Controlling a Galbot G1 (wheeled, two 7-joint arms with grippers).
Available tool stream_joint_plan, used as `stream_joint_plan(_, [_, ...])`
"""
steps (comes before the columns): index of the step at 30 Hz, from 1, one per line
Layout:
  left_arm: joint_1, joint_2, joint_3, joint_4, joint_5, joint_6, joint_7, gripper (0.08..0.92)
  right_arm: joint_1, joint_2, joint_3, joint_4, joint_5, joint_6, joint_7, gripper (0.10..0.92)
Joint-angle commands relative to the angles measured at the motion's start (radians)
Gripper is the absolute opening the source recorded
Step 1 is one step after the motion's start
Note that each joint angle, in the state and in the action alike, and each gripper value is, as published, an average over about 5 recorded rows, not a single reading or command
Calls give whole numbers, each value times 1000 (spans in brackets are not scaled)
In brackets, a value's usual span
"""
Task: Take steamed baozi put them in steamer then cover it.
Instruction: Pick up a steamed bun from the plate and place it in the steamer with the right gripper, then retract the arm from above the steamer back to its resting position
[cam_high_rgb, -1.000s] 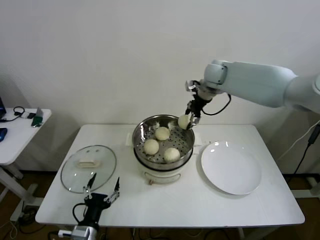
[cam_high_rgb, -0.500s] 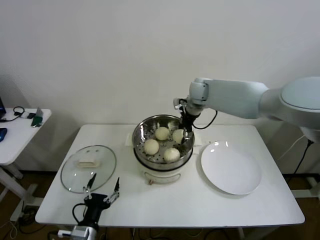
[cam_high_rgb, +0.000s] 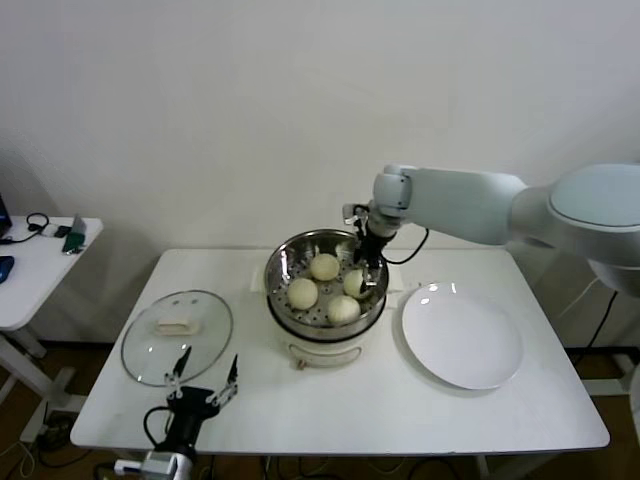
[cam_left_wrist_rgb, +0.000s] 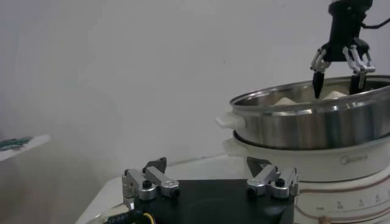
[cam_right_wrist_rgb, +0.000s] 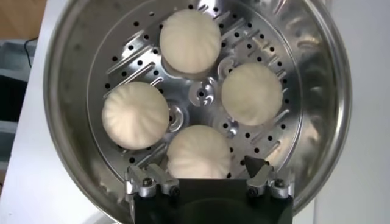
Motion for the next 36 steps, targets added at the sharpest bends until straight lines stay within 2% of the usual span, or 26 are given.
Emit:
stream_joint_plan(1, [2,5,-2,-1,0,-2,-1,823,84,-66,31,22,32,5,-82,823])
stream_joint_plan(7, [1,9,-6,-2,-1,-2,-2,823,116,-209,115,66,12,50,-54,822])
stream_joint_plan(12, [-9,10,-16,5,-2,-2,-5,823,76,-355,227,137,-9,127,94,823])
stream_joint_plan(15, [-18,10,-22,9,-2,-1,-7,823,1,-456,322,191,-7,188,231,823])
stream_joint_plan(20, [-31,6,-25,12,9,2,-9,823,-240,-626,585,288,-20,279,435,823])
stream_joint_plan(25, [-47,1,-23,9,45,4,-13,823,-568,-729,931,367,-70,358,569,823])
stream_joint_plan(31, [-49,3,-24,-5,101,4,-23,823,-954,-784,1304,475,-113,417,697,823])
stream_joint_plan(36, [-39,2,-17,-21,139,13,-38,823,-1277,-742,1623,551,-177,454,771,823])
